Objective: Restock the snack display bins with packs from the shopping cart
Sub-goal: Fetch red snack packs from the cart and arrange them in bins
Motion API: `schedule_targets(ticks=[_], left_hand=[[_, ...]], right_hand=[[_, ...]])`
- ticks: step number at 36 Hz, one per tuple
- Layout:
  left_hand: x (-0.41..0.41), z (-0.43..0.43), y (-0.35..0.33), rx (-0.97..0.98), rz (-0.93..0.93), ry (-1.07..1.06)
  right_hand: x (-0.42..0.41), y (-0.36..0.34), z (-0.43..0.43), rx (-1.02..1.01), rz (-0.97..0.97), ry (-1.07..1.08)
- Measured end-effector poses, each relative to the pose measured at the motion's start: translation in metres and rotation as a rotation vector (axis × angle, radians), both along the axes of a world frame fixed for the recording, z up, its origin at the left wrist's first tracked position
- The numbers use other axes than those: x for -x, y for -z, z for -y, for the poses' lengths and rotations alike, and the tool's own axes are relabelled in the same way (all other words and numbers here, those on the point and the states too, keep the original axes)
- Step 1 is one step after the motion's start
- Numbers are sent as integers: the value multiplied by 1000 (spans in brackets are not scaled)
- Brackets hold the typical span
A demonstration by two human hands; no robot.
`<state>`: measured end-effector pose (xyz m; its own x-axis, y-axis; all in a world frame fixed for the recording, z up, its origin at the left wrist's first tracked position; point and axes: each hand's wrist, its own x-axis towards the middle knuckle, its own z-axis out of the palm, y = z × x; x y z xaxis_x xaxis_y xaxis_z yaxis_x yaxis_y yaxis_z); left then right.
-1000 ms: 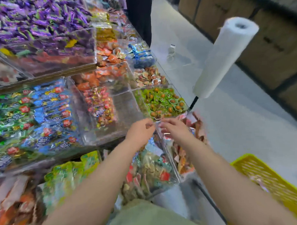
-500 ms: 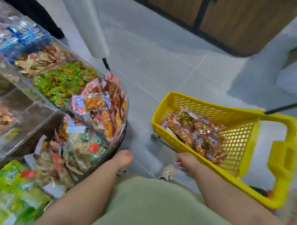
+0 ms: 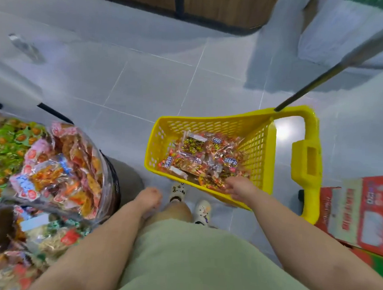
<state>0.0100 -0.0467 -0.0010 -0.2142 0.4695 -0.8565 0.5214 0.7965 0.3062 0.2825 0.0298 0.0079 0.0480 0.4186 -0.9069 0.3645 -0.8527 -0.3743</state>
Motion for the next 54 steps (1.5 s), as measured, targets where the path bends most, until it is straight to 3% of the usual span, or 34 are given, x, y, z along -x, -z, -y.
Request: schedule_targets(ticks=[6,15,21,27,30,38,43,45,48,52,54], left_hand=[[9,-57,17,-70,-125,148],[57,-154,52,-138,-330,53],[70,-188,90,120,-158,75],[74,-183,112,111,-165,59],[75,-181,119,119,-183,70],[80,-194,109,192,-91,144],[71,-218,88,242,-19,342],[64,-230,77,223,-35,524],[49,-245,63,94,-37,721],[18,-259,44,73,436,285],[8,-262,41,143,611,84]], right_hand=[[1,26,-30,-19,86,-35],[26,75,-39,36,232,-268],[42,113,-50,58,282,-390],[48,133,-51,38,450,-742],[49,135,-51,76,446,-769],[34,102,-63,-53,472,-539],[21,53,-78,-293,587,-467],[22,36,-84,-373,591,-324],[32,25,-96,-409,432,42],[57,23,-119,-289,55,433],[69,27,-126,-206,-77,462]])
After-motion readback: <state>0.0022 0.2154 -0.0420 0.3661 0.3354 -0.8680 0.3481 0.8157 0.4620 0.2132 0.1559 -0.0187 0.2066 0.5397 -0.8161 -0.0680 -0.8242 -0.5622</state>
